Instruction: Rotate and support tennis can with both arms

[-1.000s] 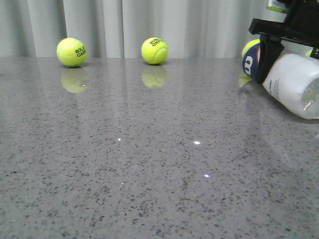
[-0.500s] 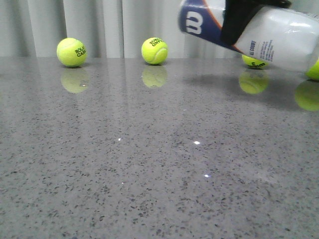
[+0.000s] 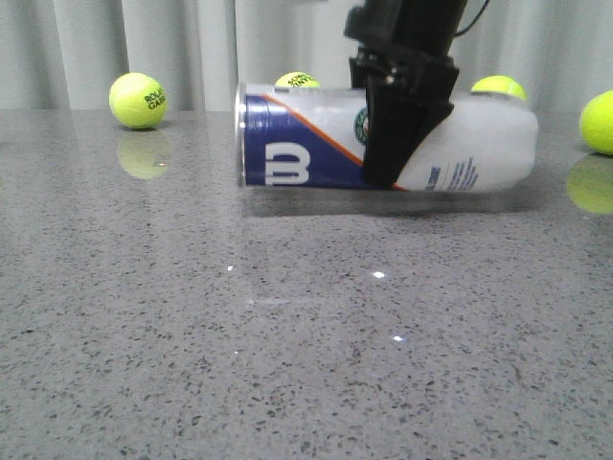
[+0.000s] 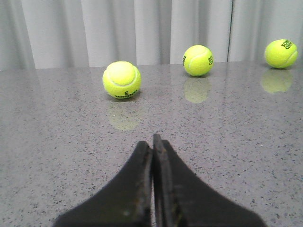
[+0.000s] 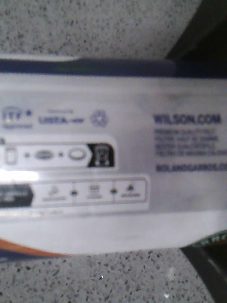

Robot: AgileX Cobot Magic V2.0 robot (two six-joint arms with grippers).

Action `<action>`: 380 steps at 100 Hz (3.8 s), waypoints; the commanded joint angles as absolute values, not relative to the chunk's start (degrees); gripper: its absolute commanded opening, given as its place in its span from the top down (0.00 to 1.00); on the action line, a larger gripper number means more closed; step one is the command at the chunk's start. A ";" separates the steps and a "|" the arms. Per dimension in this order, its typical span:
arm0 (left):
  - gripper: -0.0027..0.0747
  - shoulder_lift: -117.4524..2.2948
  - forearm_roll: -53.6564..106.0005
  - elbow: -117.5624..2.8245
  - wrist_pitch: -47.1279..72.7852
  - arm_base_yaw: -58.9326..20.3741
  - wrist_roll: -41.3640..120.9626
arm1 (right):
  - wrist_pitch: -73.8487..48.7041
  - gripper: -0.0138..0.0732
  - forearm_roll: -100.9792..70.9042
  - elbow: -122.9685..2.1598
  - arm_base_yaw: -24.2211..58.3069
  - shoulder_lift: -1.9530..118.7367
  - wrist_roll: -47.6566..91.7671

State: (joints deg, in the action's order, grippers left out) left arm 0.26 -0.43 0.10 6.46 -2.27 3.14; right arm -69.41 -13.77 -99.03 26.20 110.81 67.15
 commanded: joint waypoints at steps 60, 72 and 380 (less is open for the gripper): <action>0.99 2.24 0.00 2.62 2.15 -2.25 3.17 | -68.87 0.10 -14.85 -100.71 26.24 108.40 68.20; 0.99 2.24 0.00 2.62 2.15 -2.25 3.17 | -69.08 0.10 -14.85 -100.71 26.24 108.30 68.20; 0.99 0.84 -0.44 -5.82 8.70 -2.25 3.17 | -11.06 0.92 -15.28 -15.78 24.93 0.33 5.93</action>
State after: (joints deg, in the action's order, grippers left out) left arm 0.26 -0.43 -1.39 10.05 -2.27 3.14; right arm -15.78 -15.05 -14.49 25.28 -0.38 5.55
